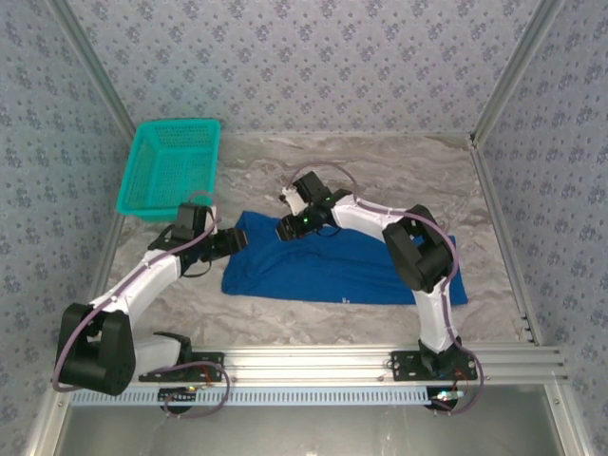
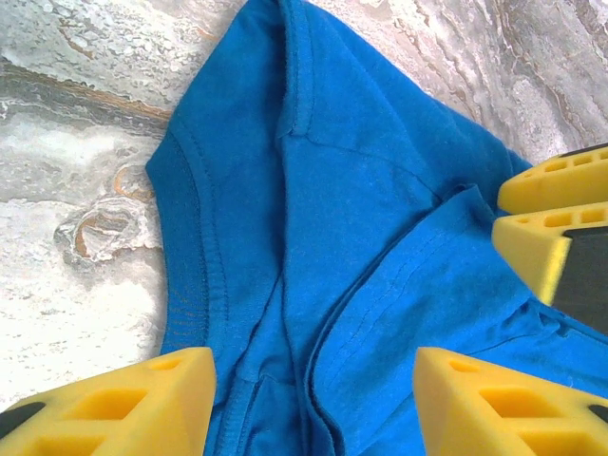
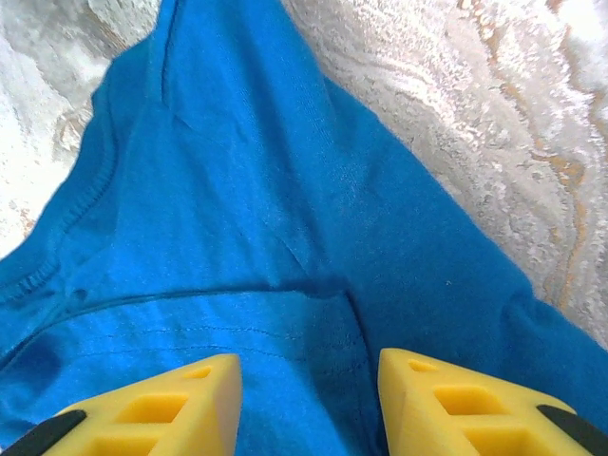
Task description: Fold the inside-out t-shirt
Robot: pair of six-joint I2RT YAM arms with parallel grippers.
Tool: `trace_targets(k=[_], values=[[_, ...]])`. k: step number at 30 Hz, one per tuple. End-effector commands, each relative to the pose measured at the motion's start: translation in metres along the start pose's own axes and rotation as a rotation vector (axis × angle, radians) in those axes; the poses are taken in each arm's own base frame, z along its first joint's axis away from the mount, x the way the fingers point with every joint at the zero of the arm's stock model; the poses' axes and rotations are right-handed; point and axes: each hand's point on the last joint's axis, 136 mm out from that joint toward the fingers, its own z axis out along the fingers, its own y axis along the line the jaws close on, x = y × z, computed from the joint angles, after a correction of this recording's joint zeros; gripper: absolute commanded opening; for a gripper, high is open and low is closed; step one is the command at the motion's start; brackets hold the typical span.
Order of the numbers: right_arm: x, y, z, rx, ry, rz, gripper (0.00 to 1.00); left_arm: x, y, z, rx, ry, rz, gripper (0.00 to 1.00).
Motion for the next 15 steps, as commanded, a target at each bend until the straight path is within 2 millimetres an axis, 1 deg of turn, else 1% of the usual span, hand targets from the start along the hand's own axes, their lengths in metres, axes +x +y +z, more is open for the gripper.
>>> trace_targets(k=[1, 5, 9, 12, 15], values=[[-0.001, 0.007, 0.007, -0.027, 0.027, -0.034, 0.41, -0.009, -0.004, -0.002, 0.008, -0.012, 0.015, 0.57], [0.000, 0.008, 0.012, -0.035, 0.037, -0.037, 0.35, -0.008, -0.004, -0.002, 0.012, -0.004, 0.020, 0.57], [0.001, 0.012, 0.014, -0.052, 0.047, -0.039, 0.25, -0.008, -0.003, -0.003, 0.012, -0.005, 0.018, 0.57], [0.000, 0.017, 0.010, -0.062, 0.049, -0.045, 0.17, -0.007, -0.002, -0.003, 0.008, -0.005, 0.017, 0.57], [-0.002, 0.024, -0.001, -0.074, 0.042, -0.057, 0.14, -0.007, 0.000, -0.003, 0.005, -0.004, 0.014, 0.57]])
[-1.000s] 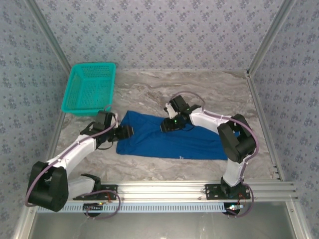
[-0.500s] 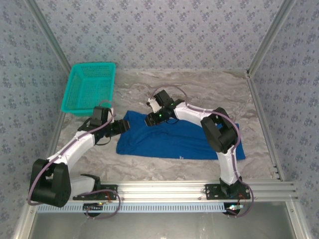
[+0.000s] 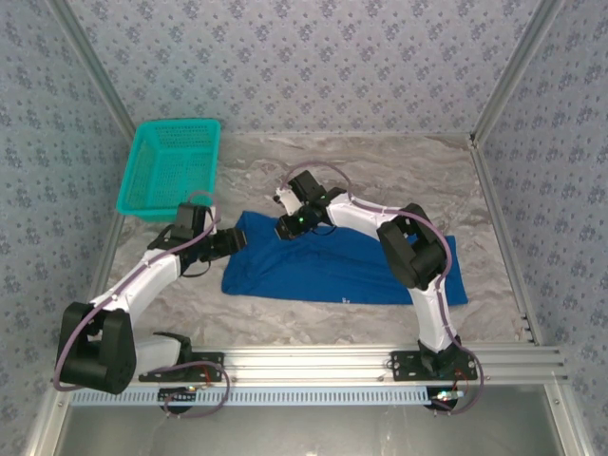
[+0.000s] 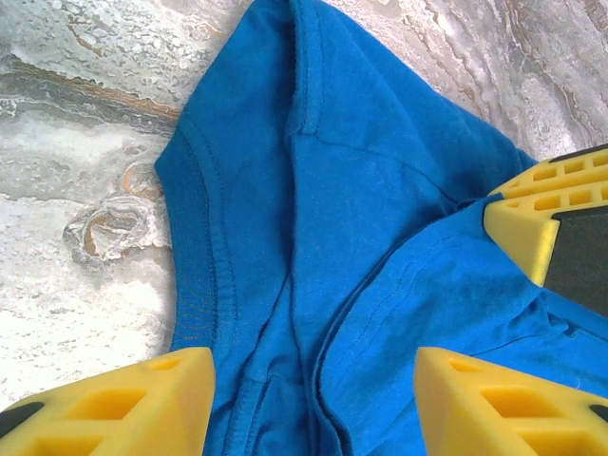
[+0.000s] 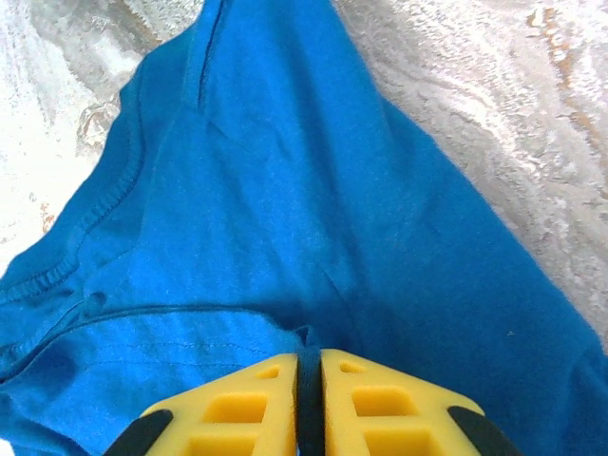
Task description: Fold the inside-out t-shirt
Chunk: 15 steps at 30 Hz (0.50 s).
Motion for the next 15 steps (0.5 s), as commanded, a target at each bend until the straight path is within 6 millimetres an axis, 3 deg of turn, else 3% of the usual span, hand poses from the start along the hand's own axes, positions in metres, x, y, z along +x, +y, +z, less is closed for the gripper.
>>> trace_targets(k=[1, 6, 10, 15], values=[[0.001, 0.017, -0.013, -0.039, 0.019, -0.021, 0.13, -0.008, -0.003, -0.004, 0.007, -0.013, 0.016, 0.57], [0.012, 0.050, -0.033, -0.143, 0.009, -0.059, 0.11, -0.012, 0.001, -0.007, -0.013, -0.033, 0.009, 0.57], [0.041, 0.075, -0.041, -0.190, 0.042, -0.107, 0.12, -0.015, 0.005, -0.010, -0.033, -0.045, 0.007, 0.58], [0.079, 0.083, -0.045, -0.193, 0.106, -0.117, 0.14, -0.017, 0.003, -0.013, -0.028, -0.050, 0.010, 0.58]])
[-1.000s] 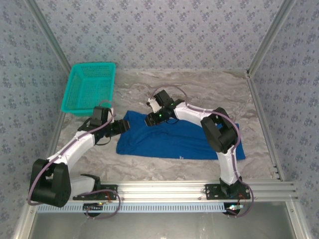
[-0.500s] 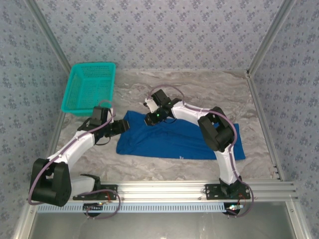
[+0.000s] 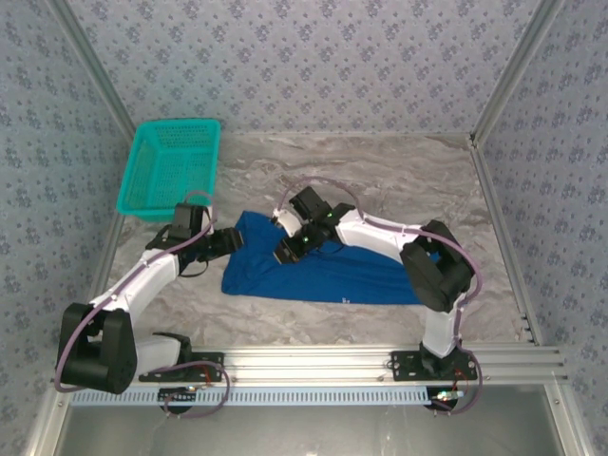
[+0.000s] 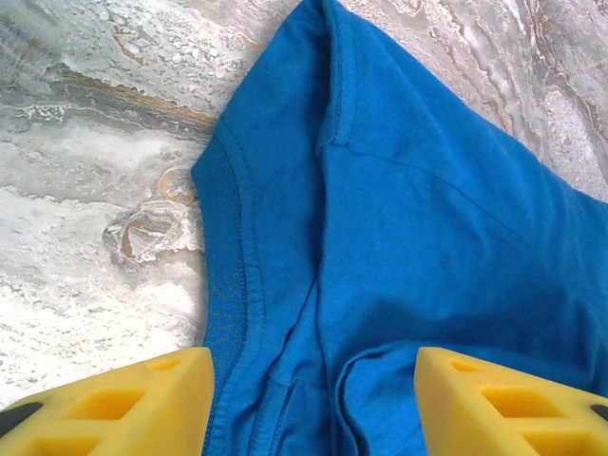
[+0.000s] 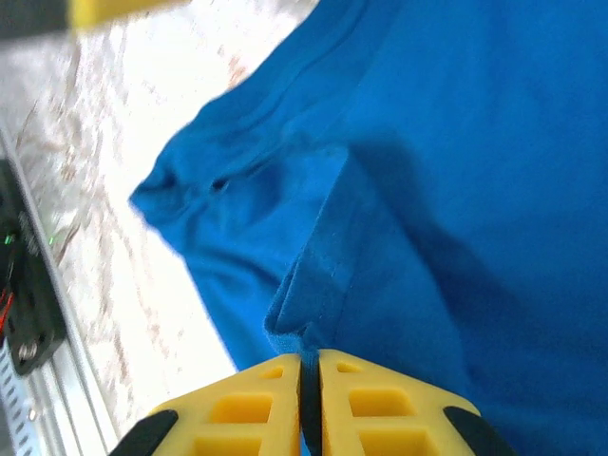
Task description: Fold the inside-out t-shirt
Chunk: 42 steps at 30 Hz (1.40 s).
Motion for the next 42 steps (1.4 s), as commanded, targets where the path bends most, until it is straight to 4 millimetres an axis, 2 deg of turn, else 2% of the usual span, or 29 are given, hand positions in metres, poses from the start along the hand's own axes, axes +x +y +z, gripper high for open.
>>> trace_targets(k=[1, 2, 4, 8, 12, 15, 19, 22, 28, 33, 37, 42], values=[[0.026, 0.012, -0.002, -0.037, 0.052, -0.018, 0.15, -0.013, -0.007, -0.011, 0.007, -0.039, 0.023, 0.58], [0.031, 0.017, -0.001, -0.048, 0.064, -0.029, 0.16, -0.013, -0.007, -0.012, 0.006, -0.037, 0.026, 0.58], [0.057, 0.020, 0.005, -0.057, 0.134, -0.026, 0.24, -0.012, -0.008, -0.012, 0.009, -0.031, 0.032, 0.58], [0.078, 0.008, 0.002, 0.008, 0.194, -0.024, 0.36, -0.004, -0.013, -0.011, 0.038, 0.014, 0.032, 0.58], [0.069, 0.004, -0.019, 0.012, 0.132, -0.020, 0.42, 0.017, -0.030, -0.012, 0.105, 0.101, 0.037, 0.59], [0.045, 0.009, -0.026, -0.029, 0.020, -0.010, 0.42, 0.033, -0.040, -0.007, 0.110, 0.150, 0.091, 0.58], [0.019, 0.004, -0.019, 0.026, -0.061, 0.028, 0.40, 0.047, -0.029, 0.009, 0.054, 0.205, 0.058, 0.58], [0.019, -0.004, -0.007, 0.089, -0.043, 0.063, 0.39, 0.046, -0.021, 0.018, 0.029, 0.201, 0.030, 0.58], [0.016, -0.012, 0.010, 0.130, -0.057, 0.141, 0.33, 0.062, -0.025, 0.034, 0.075, 0.307, -0.016, 0.51], [0.022, -0.019, 0.014, 0.159, -0.041, 0.165, 0.30, 0.071, -0.027, 0.035, 0.091, 0.322, -0.040, 0.46], [0.030, -0.023, 0.018, 0.164, -0.013, 0.175, 0.30, 0.071, -0.031, 0.034, 0.106, 0.310, -0.041, 0.34], [0.035, -0.026, 0.019, 0.176, 0.009, 0.195, 0.28, 0.077, -0.027, 0.035, 0.087, 0.336, -0.017, 0.19]])
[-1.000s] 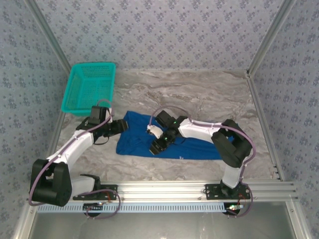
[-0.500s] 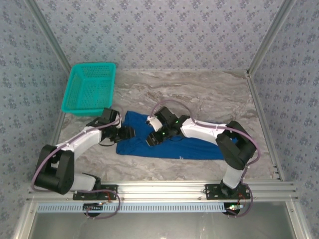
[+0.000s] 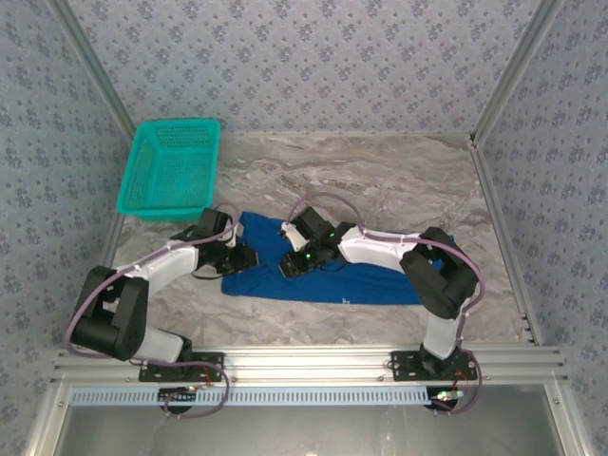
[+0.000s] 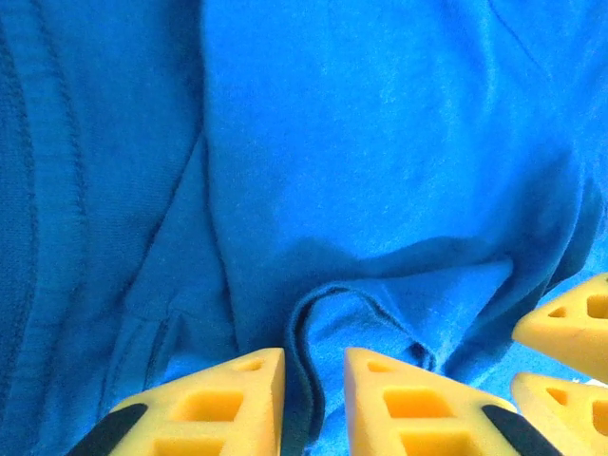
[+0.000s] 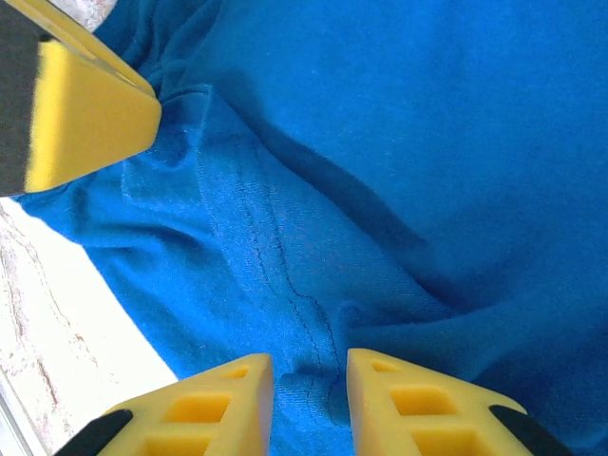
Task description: Fold the inside-out t-shirt
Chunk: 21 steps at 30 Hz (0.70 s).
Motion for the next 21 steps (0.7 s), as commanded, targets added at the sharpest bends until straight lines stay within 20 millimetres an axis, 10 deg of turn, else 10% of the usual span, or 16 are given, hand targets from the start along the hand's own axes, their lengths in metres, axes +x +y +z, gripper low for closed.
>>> trace_targets(k=[1, 5, 21], values=[[0.001, -0.007, 0.004, 0.036, 0.031, 0.043, 0.27, 0.007, 0.000, -0.001, 0.002, 0.026, 0.017, 0.16], [0.013, -0.020, 0.003, 0.118, 0.105, 0.092, 0.22, 0.011, -0.006, -0.012, 0.012, 0.022, 0.048, 0.00], [0.037, -0.038, -0.033, 0.222, 0.228, 0.168, 0.14, 0.063, -0.020, -0.044, -0.092, 0.099, 0.297, 0.00]])
